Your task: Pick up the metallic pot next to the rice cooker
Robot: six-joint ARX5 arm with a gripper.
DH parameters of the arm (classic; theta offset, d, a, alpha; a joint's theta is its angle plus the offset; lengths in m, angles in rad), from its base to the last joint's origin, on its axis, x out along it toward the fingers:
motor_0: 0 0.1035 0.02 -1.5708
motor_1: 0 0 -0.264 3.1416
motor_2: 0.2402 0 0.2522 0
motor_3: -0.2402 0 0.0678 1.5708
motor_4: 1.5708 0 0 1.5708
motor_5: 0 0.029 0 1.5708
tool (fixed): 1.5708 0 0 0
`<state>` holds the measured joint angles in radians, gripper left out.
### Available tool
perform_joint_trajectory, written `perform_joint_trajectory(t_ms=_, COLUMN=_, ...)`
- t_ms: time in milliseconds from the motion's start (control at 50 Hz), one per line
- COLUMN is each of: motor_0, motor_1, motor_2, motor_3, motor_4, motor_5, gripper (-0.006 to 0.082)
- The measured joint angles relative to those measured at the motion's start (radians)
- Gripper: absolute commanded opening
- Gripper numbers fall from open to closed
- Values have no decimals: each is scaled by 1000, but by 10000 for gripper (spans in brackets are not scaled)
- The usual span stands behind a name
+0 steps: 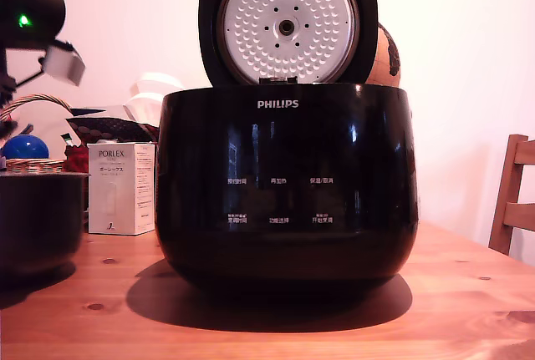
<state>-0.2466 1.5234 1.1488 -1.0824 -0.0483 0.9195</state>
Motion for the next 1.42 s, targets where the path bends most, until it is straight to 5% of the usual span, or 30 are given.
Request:
perform_joint_trajectory(t_ms=720, motor_0=-90, motor_1=-267, motor_2=6, motor_3=-217, motor_4=-111, motor_5=-31, gripper=-21)
perform_joint_trajectory(t_ms=1140, motor_0=-178, motor_1=-273, motor_2=208, motor_3=-281, motor_4=-109, motor_5=-132, gripper=-23)
perform_joint_trajectory(t_ms=1420, motor_0=-198, motor_1=-273, motor_2=217, motor_3=-300, motor_4=-107, motor_5=-155, gripper=-24)
